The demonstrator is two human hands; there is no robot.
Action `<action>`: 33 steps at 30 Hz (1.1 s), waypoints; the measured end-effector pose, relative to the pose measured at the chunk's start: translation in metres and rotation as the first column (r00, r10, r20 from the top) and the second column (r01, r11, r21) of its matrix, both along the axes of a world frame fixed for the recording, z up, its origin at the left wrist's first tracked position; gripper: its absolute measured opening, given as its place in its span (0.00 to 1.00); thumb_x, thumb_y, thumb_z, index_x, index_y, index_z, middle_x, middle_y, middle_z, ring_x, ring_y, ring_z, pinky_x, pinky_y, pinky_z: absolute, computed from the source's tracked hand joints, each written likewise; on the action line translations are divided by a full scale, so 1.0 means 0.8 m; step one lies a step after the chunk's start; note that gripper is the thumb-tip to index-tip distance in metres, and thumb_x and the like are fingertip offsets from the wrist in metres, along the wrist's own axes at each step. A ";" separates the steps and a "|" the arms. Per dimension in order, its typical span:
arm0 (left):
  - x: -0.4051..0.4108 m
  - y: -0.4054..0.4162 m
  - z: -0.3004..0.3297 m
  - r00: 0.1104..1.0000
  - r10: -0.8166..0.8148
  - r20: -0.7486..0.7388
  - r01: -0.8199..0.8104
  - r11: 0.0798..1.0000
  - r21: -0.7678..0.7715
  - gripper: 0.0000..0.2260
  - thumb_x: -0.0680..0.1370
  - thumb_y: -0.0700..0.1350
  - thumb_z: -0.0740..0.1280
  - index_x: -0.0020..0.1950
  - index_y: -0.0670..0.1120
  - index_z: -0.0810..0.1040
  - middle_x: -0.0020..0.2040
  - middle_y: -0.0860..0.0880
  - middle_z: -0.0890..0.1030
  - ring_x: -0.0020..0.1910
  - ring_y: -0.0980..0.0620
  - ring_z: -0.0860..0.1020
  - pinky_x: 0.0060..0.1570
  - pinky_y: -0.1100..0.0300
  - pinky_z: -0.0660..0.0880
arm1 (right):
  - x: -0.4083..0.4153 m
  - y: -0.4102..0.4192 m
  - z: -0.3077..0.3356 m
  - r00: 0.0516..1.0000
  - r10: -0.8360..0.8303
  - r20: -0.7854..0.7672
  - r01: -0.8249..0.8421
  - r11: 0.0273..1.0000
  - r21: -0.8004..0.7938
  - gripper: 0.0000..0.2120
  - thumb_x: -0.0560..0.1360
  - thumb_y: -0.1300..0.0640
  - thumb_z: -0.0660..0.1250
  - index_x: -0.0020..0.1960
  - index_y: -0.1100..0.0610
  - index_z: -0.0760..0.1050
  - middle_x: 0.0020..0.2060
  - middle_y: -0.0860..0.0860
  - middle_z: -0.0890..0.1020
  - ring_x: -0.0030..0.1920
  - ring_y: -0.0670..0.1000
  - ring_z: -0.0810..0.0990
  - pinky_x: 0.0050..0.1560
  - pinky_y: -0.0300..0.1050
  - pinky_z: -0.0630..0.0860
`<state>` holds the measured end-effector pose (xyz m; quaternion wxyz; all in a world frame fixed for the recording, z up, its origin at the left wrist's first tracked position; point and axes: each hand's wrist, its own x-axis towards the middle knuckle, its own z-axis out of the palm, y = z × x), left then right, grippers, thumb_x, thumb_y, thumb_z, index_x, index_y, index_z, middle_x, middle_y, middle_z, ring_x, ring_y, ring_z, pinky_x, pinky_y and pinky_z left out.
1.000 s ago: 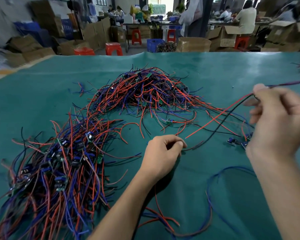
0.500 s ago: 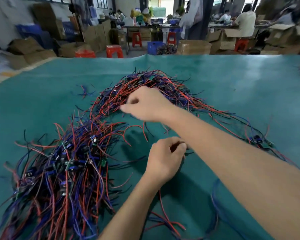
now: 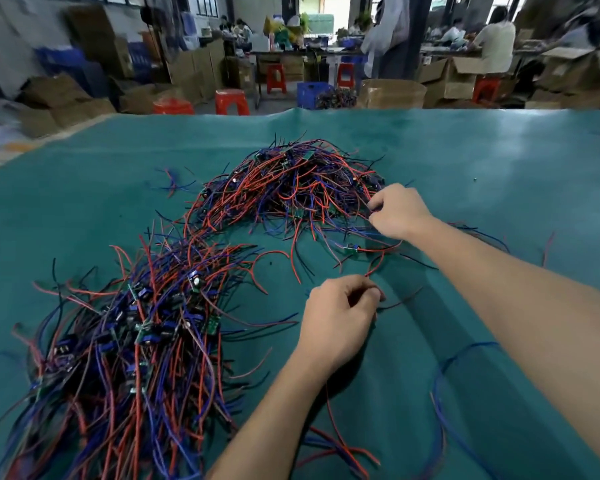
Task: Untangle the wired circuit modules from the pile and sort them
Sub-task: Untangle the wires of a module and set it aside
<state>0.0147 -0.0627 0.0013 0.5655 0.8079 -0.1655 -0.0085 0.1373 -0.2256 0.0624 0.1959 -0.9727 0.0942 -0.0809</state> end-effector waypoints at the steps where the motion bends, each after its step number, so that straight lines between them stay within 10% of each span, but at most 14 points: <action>1: 0.000 0.000 0.000 1.000 -0.004 -0.001 0.004 1.000 -0.004 0.09 0.76 0.47 0.64 0.44 0.48 0.83 0.30 0.53 0.80 0.31 0.54 0.77 0.43 0.54 0.78 | -0.002 -0.002 -0.001 1.000 -0.002 0.030 0.001 1.000 0.022 0.12 0.73 0.64 0.68 0.54 0.57 0.86 0.56 0.58 0.86 0.59 0.62 0.80 0.62 0.50 0.78; 7: 0.003 -0.002 -0.003 1.000 -0.010 -0.024 0.009 0.999 -0.038 0.11 0.74 0.50 0.62 0.44 0.49 0.83 0.29 0.53 0.80 0.30 0.53 0.76 0.40 0.55 0.77 | -0.046 -0.015 0.004 0.972 -0.077 0.220 0.014 0.961 0.275 0.09 0.72 0.64 0.71 0.45 0.53 0.88 0.45 0.50 0.88 0.52 0.55 0.85 0.55 0.43 0.77; 11: 0.002 -0.003 -0.004 0.998 0.006 -0.066 -0.016 0.988 -0.151 0.09 0.78 0.51 0.60 0.49 0.51 0.78 0.33 0.49 0.82 0.27 0.52 0.76 0.28 0.58 0.74 | -0.118 -0.011 0.009 0.965 -0.061 0.256 -0.124 0.751 0.648 0.10 0.71 0.64 0.72 0.36 0.52 0.86 0.36 0.53 0.87 0.34 0.48 0.82 0.37 0.40 0.79; 20: 0.008 -0.001 -0.007 0.984 0.157 -0.083 -0.170 0.969 -0.178 0.14 0.82 0.55 0.61 0.47 0.45 0.77 0.37 0.49 0.83 0.30 0.51 0.76 0.34 0.50 0.73 | -0.208 0.034 -0.041 0.965 0.168 0.203 -0.263 0.663 0.701 0.09 0.73 0.70 0.72 0.41 0.58 0.87 0.41 0.52 0.88 0.34 0.52 0.84 0.36 0.46 0.79; 25: 0.009 0.000 -0.007 0.980 0.157 -0.124 -0.186 0.945 -0.270 0.10 0.84 0.45 0.59 0.49 0.43 0.77 0.33 0.49 0.83 0.24 0.55 0.75 0.26 0.64 0.68 | -0.209 0.025 -0.037 0.936 0.325 0.133 -0.296 0.527 0.797 0.04 0.69 0.66 0.72 0.38 0.62 0.86 0.38 0.56 0.87 0.34 0.52 0.83 0.35 0.41 0.77; 33: 0.002 -0.001 -0.003 0.996 0.066 -0.060 -0.080 0.955 -0.285 0.10 0.83 0.41 0.62 0.47 0.46 0.82 0.34 0.49 0.83 0.29 0.55 0.77 0.30 0.67 0.70 | -0.197 0.023 -0.053 0.972 -0.042 0.230 -0.128 0.725 0.677 0.04 0.74 0.50 0.73 0.43 0.49 0.84 0.36 0.48 0.84 0.35 0.45 0.79 0.39 0.51 0.77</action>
